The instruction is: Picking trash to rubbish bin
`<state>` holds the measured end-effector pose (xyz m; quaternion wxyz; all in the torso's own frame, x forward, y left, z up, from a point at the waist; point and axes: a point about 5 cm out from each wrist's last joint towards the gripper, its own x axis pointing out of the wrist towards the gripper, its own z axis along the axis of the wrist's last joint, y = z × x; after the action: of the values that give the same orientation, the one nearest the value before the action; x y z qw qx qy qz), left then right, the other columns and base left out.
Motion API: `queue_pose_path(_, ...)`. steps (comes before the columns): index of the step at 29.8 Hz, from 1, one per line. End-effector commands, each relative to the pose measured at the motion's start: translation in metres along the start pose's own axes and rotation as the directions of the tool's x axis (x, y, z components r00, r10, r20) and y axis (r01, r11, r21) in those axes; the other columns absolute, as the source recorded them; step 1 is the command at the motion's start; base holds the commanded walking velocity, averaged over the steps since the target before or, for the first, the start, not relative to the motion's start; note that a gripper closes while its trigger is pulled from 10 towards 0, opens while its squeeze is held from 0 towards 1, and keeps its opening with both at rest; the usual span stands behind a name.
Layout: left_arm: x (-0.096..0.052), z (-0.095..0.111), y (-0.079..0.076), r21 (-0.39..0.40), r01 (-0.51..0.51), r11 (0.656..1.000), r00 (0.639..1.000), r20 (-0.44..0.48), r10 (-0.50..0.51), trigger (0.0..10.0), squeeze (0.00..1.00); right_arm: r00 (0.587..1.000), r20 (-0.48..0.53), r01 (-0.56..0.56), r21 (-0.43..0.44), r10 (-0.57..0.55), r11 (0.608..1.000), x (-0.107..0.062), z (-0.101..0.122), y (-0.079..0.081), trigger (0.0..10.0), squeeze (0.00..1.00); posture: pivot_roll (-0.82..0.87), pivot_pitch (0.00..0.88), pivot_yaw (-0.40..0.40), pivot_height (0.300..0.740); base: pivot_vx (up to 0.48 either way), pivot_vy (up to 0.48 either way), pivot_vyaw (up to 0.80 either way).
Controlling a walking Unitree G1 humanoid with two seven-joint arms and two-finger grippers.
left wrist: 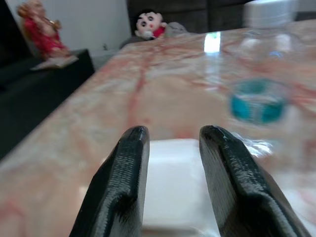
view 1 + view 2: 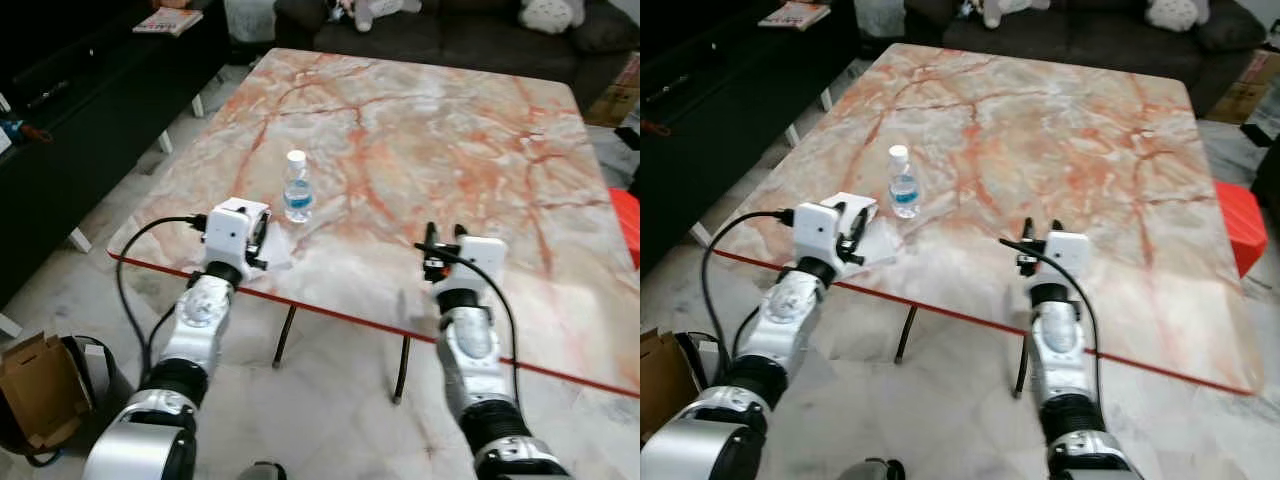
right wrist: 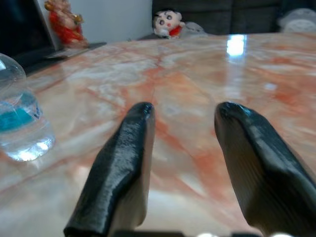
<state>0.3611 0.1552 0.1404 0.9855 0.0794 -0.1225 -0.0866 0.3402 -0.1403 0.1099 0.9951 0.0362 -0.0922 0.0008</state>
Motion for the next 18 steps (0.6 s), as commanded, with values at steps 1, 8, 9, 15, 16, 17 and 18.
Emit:
queue_pose_path(1, 0.001, 0.007, -0.011, 0.012, 0.027, 1.0, 0.998, 0.052, -0.027, 10.0, 0.0, 1.0, 0.002, 0.028, -0.011, -0.028, 1.0, -0.001, 0.0, -0.01, 10.0, 0.0, 0.14, 0.13, -0.008, 0.74, 0.0, 0.0, 0.0)
queue_pose_path(8, 0.0, 0.01, -0.021, -0.01, 0.039, 0.999, 0.996, 0.078, -0.039, 10.0, 0.0, 1.0, 0.002, 0.027, -0.01, -0.027, 1.0, -0.001, 0.0, -0.01, 10.0, 0.0, 0.14, 0.13, -0.009, 0.74, 0.0, 0.0, 0.0)
queue_pose_path(9, 0.0, 0.011, -0.023, -0.01, 0.042, 0.999, 0.996, 0.084, -0.041, 10.0, 0.0, 1.0, 0.002, 0.026, -0.01, -0.026, 1.0, -0.001, 0.0, -0.01, 10.0, 0.0, 0.14, 0.13, -0.009, 0.74, 0.0, 0.0, 0.0)
queue_pose_path(15, -0.001, 0.016, -0.028, -0.027, 0.054, 0.998, 0.993, 0.111, -0.051, 10.0, 1.0, 1.0, -0.001, 0.023, -0.005, -0.023, 1.0, -0.001, -0.001, -0.008, 10.0, 0.0, 0.14, 0.13, -0.008, 0.74, 0.0, 0.0, 0.0)
queue_pose_path(16, -0.001, 0.016, -0.028, -0.028, 0.054, 0.998, 0.992, 0.112, -0.051, 10.0, 1.0, 1.0, -0.001, 0.023, -0.004, -0.023, 1.0, -0.001, -0.001, -0.008, 10.0, 0.0, 0.14, 0.13, -0.008, 0.74, 0.0, 0.0, 0.0)
queue_pose_path(17, -0.001, 0.016, -0.029, -0.029, 0.055, 0.998, 0.992, 0.112, -0.052, 10.0, 1.0, 1.0, -0.001, 0.022, -0.005, -0.022, 1.0, -0.001, -0.001, -0.007, 10.0, 0.0, 0.14, 0.13, -0.007, 0.74, 0.0, 0.0, 0.0)
queue_pose_path(18, -0.001, 0.016, -0.029, -0.029, 0.056, 0.998, 0.992, 0.113, -0.053, 10.0, 1.0, 1.0, -0.002, 0.021, -0.004, -0.021, 1.0, -0.001, -0.001, -0.007, 10.0, 0.0, 0.14, 0.13, -0.007, 0.74, 0.0, 0.0, 0.0)
